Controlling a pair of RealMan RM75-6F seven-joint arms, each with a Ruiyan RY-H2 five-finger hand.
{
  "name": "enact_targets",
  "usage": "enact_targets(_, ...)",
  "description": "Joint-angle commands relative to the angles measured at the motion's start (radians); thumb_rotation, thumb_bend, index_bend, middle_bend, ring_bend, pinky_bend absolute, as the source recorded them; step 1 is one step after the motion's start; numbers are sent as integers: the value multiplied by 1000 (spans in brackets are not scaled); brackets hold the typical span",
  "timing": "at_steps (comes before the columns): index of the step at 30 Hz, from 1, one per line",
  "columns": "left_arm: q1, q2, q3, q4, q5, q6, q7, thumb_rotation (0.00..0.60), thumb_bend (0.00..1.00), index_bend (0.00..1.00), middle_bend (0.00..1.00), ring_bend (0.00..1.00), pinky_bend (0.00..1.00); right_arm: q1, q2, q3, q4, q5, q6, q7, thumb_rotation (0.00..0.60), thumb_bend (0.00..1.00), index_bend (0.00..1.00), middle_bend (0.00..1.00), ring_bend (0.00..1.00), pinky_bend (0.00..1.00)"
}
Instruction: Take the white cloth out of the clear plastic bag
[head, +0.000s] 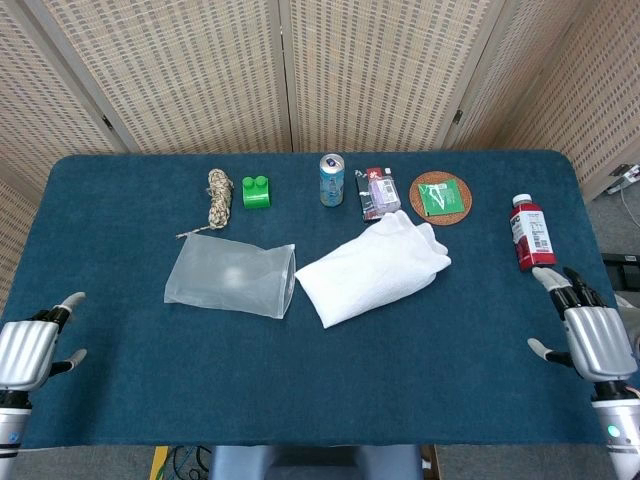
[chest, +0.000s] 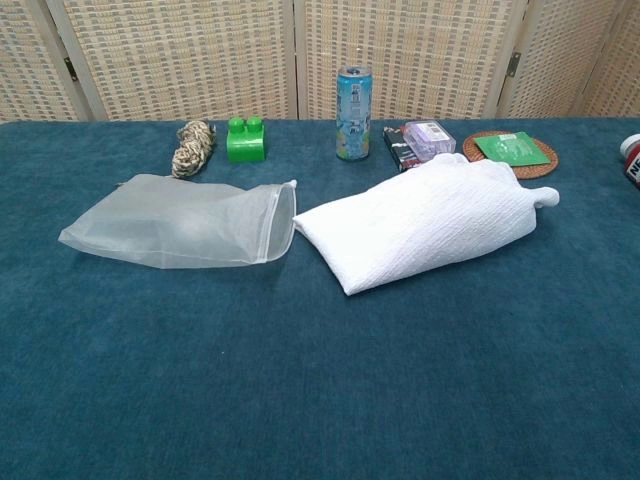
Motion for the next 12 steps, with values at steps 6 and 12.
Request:
enact_targets(6,71,34,33,-3,42,51,-16,600,58,199,433,491,698,-92,-7,-32,45,-41,74,70,600,0,150,154,49,236)
enact_targets(12,87,28,42,-7,64,37,5,600,58,199,430,490,697,-105,-12,-24,77,-38,59,95,600,0,151,154,50,236)
